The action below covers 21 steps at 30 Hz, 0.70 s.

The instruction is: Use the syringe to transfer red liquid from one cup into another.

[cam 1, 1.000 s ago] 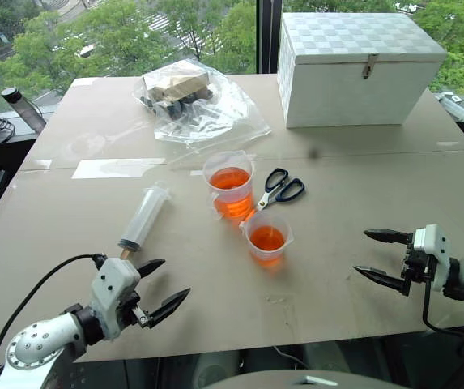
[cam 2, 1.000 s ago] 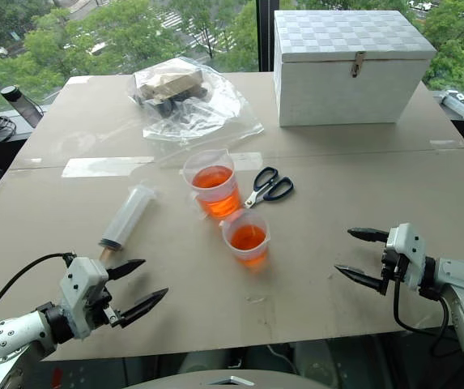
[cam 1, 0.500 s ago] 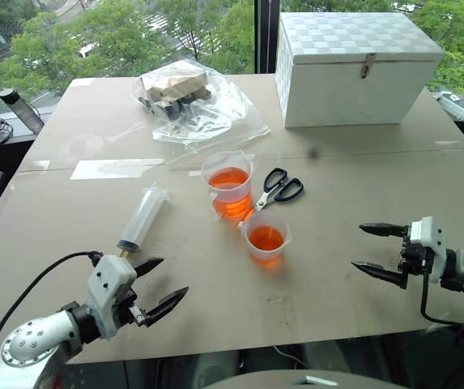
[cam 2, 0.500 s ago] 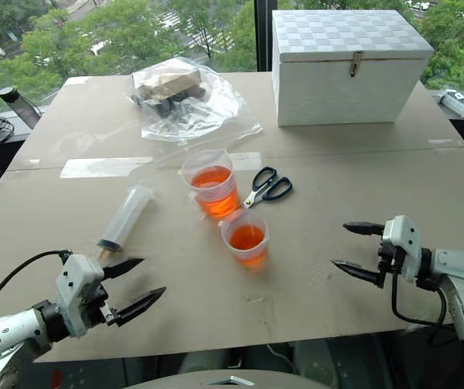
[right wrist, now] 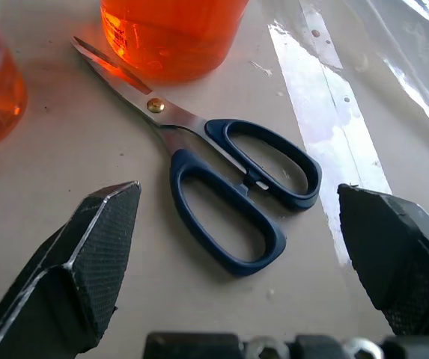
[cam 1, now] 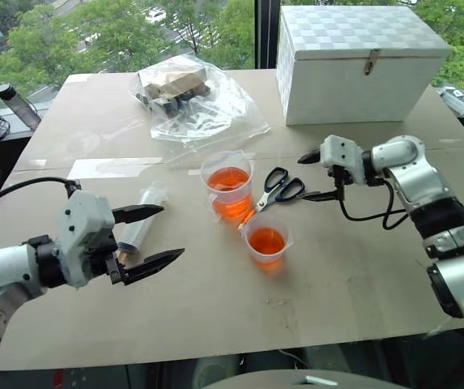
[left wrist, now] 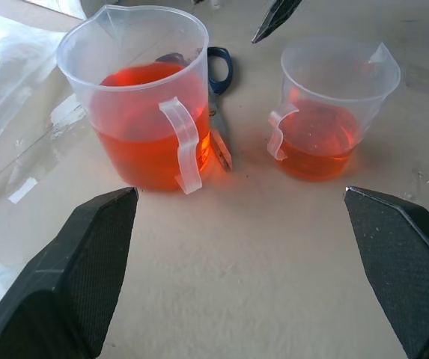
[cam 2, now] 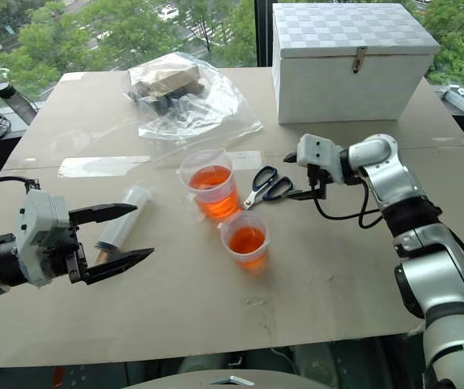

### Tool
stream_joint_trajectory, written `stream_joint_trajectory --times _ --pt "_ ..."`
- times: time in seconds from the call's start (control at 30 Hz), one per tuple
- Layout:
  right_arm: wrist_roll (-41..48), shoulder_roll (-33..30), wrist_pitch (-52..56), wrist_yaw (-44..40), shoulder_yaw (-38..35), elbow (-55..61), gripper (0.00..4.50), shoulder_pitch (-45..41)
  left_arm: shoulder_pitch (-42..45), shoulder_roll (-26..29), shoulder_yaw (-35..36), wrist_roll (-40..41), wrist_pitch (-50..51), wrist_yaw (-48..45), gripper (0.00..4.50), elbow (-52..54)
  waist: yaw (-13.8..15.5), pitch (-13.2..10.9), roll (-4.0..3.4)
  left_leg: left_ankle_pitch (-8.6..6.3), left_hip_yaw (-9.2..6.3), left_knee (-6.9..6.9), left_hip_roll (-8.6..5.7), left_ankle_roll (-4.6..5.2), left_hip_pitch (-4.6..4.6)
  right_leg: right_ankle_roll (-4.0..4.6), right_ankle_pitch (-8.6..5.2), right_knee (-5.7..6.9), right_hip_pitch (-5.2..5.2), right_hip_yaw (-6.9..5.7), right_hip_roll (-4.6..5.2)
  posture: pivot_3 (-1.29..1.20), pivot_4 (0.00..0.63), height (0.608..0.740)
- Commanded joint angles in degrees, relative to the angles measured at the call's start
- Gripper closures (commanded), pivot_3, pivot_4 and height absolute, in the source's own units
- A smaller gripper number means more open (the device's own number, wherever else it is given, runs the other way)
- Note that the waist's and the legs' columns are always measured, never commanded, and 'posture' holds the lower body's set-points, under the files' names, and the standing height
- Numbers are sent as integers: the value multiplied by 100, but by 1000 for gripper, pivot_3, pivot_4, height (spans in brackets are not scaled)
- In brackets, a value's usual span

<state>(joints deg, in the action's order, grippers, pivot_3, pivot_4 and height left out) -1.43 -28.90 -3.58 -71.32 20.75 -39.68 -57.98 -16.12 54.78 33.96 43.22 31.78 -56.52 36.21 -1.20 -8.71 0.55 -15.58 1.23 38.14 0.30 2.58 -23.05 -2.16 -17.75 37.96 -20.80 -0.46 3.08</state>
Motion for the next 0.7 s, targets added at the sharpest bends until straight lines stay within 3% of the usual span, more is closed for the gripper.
stream_joint_trajectory --times 0.03,0.33,0.7 --pt "-523 340 -666 294 193 -1002 0 -686 82 22 250 273 184 194 24 411 -34 -4 2 0 0 0 0 0 -2 0 0 1 -2 0 -1 0 150 740" --pt "-1298 1031 -1445 92 479 -2735 0 -1662 -47 -61 519 552 545 531 24 831 -120 -9 -4 7 -6 2 0 -12 3 0 0 14 0 -4 -4 0 150 740" --pt "-2058 1556 -1270 916 536 -3526 0 -2103 -90 -223 587 613 611 899 24 1013 -118 -13 -10 14 -7 -5 0 -25 11 1 0 27 -4 2 -7 0 150 740"
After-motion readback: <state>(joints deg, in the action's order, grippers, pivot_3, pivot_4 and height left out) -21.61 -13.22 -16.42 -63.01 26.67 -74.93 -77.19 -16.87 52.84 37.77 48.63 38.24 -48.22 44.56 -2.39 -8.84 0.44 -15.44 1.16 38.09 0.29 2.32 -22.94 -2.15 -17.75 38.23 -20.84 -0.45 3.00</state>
